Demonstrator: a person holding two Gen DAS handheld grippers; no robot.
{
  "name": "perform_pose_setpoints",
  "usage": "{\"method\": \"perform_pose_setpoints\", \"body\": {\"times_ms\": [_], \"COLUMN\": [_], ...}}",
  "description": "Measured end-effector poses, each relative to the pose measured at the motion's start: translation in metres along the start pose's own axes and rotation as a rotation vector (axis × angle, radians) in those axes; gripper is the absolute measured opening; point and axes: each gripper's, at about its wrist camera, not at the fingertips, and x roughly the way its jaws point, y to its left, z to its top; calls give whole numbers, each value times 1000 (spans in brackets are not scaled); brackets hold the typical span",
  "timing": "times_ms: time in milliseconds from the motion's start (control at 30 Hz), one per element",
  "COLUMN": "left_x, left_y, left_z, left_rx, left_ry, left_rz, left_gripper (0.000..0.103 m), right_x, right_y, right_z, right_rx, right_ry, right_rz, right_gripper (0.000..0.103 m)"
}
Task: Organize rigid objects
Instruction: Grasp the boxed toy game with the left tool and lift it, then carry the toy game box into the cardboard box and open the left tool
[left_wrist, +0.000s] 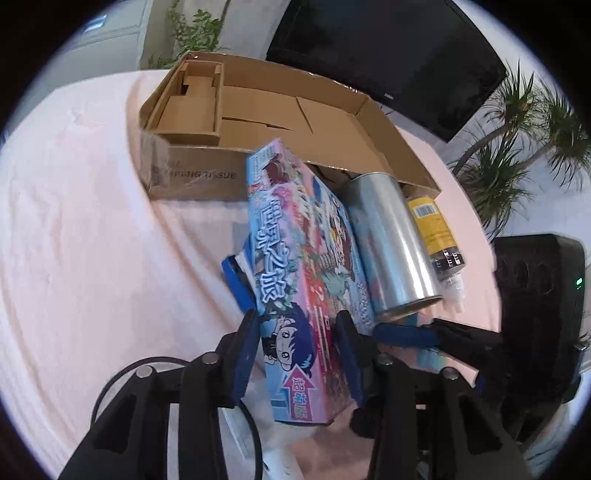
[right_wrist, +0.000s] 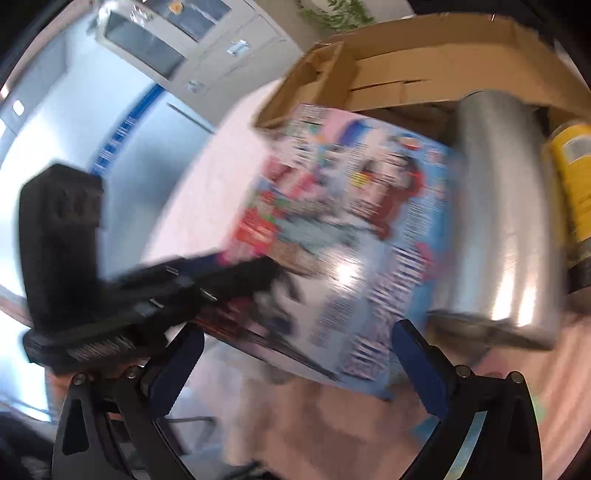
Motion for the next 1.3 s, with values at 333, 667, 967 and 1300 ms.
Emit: {"method": "perform_pose_setpoints", "body": {"times_ms": [333, 667, 967, 1300], "left_x": [-24, -23, -34, 7], "left_y": [31, 33, 24, 1], "left_z": [-24, 3, 34, 39], "left_rx": [-126, -81, 122, 276], "left_ry": [-24, -101, -139, 11], "left_rz": [-47, 100, 134, 129], "left_gripper": [39, 53, 51, 42], "right_x": [8, 23, 24, 47], "right_y": [25, 29, 38, 34], "right_z": [-12, 2, -2, 23], "right_rx": [-88, -78, -59, -35], "right_ry": [30, 19, -7, -39], "right_rz": [-22, -169, -184, -206], "right_gripper": [102, 103, 103, 103]}}
